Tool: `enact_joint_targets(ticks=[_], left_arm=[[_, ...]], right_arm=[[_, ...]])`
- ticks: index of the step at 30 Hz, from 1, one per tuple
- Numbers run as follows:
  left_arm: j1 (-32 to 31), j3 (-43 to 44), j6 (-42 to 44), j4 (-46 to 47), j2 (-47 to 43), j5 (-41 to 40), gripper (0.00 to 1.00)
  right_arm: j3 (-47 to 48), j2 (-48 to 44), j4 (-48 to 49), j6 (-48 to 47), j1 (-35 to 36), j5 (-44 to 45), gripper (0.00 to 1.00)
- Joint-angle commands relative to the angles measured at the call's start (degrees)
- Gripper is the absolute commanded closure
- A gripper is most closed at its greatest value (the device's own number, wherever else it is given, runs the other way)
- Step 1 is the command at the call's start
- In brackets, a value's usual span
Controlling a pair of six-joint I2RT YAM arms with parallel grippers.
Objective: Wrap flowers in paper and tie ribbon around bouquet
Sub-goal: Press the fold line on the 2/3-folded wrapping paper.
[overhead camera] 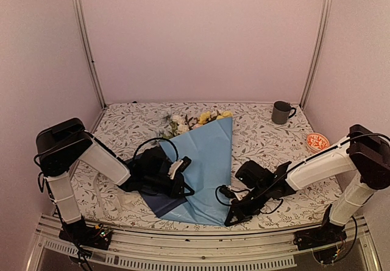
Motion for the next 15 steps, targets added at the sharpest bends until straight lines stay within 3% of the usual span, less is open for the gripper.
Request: enact_joint_targets(ticks=[1, 7, 15], left_arm=[[0.27, 0.1, 1.53, -4.07, 0.82, -1.71, 1.0], [0.33, 0.13, 1.57, -4.09, 0.73, -1.78, 1.0], [0.32, 0.01, 1.32, -4.43, 0.3, -2.15, 1.0]], right_arm=[[-2.9, -5.21, -9.58, -0.22, 0.52, 4.31, 1.0], [4.43, -8.47, -12.56, -4.2, -0.75, 6.17, 1.0], [14.3, 3.83, -8.03, -8.27, -5.69, 9.2, 1.0]])
